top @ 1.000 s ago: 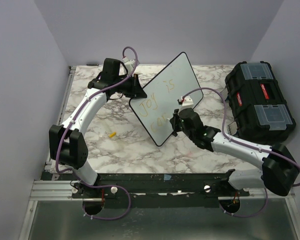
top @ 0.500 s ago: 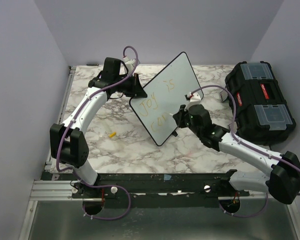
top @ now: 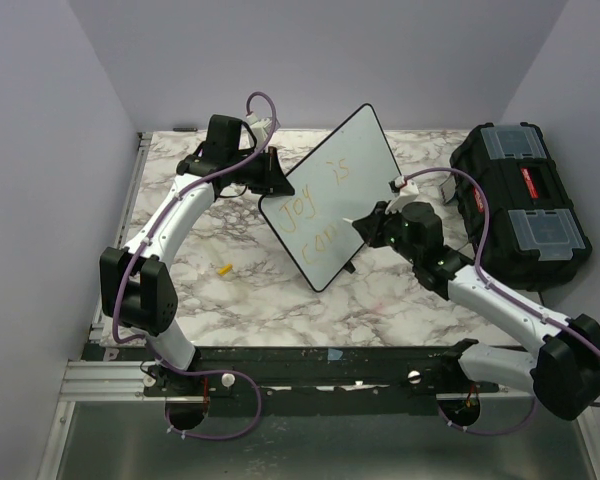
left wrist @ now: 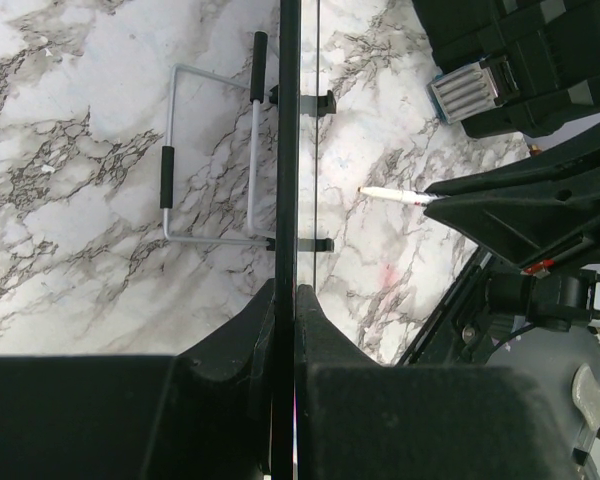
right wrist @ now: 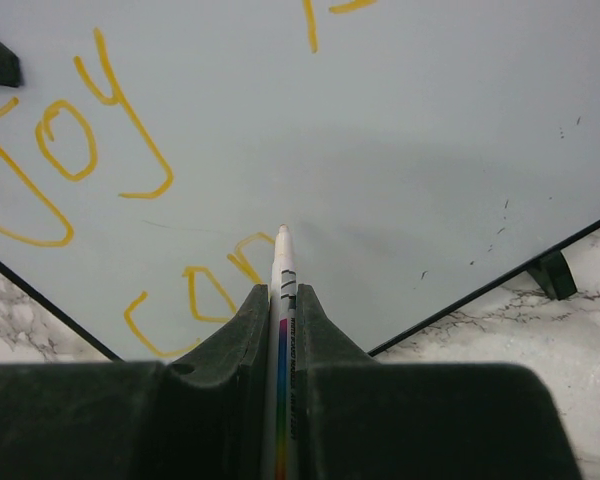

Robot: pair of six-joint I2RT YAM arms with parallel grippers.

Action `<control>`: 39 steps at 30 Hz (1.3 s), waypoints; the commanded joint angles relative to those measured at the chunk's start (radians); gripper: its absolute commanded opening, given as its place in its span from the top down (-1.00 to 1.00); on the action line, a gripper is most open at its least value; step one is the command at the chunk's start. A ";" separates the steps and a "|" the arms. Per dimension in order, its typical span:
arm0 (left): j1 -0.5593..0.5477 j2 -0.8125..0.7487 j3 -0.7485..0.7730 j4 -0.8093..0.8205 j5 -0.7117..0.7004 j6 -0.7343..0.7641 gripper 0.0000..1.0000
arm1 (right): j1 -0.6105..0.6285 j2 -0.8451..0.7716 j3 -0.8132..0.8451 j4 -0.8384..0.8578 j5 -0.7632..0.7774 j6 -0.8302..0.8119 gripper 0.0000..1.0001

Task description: Write a sentence on the whiteboard

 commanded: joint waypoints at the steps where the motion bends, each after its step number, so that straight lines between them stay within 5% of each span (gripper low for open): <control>1: -0.008 0.018 0.002 0.018 -0.022 0.057 1.00 | -0.009 -0.017 -0.009 0.044 -0.089 -0.004 0.99; 39: -0.008 0.001 -0.044 0.058 -0.012 0.021 1.00 | -0.019 0.001 0.045 -0.023 -0.085 -0.084 0.99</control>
